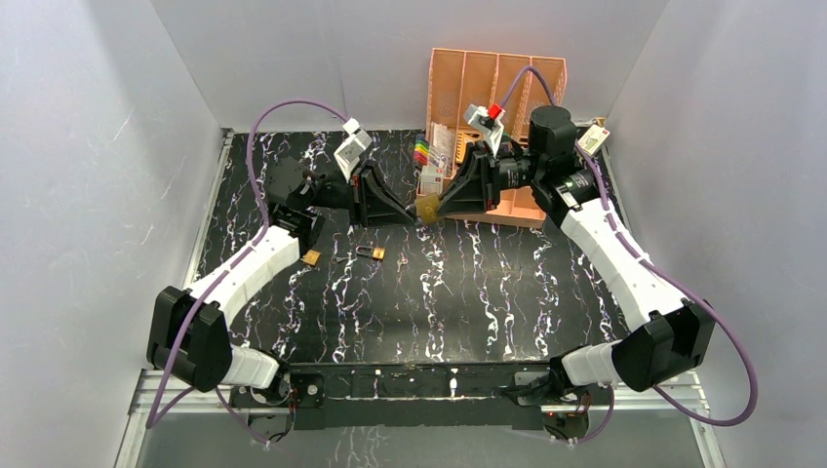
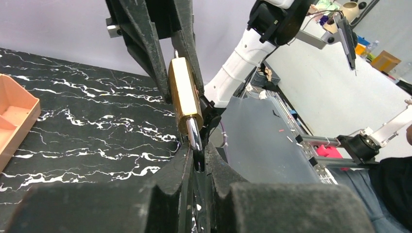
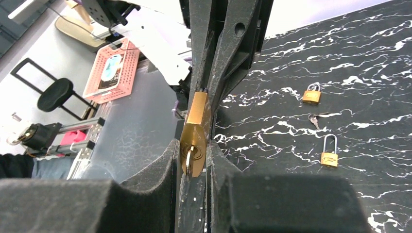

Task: Lock with the key
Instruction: Lock the lock.

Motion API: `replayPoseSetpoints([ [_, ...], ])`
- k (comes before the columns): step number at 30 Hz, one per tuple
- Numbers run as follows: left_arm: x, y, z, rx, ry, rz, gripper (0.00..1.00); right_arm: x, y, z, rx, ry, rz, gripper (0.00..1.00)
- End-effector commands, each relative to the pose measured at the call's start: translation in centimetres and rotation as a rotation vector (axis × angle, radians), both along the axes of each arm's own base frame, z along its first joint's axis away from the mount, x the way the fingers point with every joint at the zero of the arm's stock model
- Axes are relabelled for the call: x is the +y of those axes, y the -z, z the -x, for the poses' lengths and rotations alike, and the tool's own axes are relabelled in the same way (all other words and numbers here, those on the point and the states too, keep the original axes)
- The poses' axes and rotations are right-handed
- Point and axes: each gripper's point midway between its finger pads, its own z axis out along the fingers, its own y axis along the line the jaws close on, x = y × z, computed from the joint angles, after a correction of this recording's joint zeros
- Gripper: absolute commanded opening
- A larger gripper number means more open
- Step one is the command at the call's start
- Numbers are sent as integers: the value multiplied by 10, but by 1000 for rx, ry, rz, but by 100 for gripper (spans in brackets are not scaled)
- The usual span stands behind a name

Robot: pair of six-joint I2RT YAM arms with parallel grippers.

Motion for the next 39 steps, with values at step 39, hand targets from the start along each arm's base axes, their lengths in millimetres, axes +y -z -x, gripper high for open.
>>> replayPoseSetpoints([
  [39, 0, -44, -18, -89, -170, 236, 0, 15, -3, -23, -148, 95, -54, 0],
])
